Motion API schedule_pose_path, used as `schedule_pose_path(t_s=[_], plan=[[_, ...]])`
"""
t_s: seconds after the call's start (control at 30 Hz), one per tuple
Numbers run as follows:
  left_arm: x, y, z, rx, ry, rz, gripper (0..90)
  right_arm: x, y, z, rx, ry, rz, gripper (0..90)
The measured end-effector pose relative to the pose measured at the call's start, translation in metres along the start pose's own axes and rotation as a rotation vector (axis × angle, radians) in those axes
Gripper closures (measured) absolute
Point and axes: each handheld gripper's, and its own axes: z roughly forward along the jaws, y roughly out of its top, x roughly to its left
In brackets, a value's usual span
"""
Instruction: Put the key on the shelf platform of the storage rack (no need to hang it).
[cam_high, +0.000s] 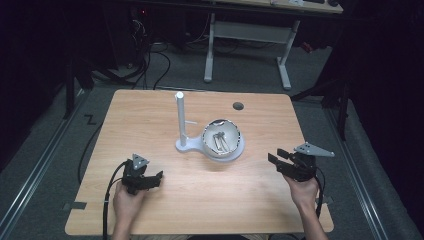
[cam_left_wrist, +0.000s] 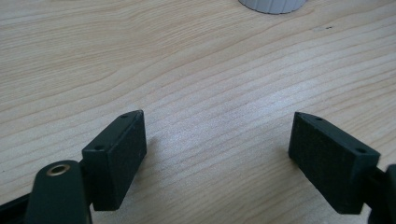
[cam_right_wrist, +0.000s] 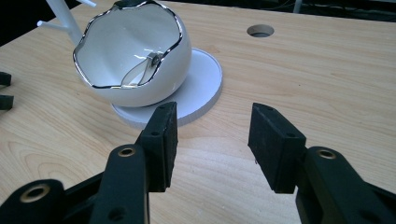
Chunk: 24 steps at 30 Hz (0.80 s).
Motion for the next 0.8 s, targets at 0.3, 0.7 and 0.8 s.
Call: schedule_pose_path(t_s=[0.3, 0.7, 0.8], plan=[[0.0, 0.0, 0.0, 0.001, 0.0, 0.0, 19.5, 0.003, -0.013, 0.003, 0.005, 0.017, 0.018, 52.7], [0.0, 0.0, 0.0, 0.0, 0.0, 0.001, 19.5, 0.007, -0.021, 0.005, 0.022, 0.026, 0.027, 52.8], [0.0, 0.0, 0.0, 0.001, 0.0, 0.001, 19.5, 0.008, -0.023, 0.006, 0.019, 0.024, 0.022, 52.8]])
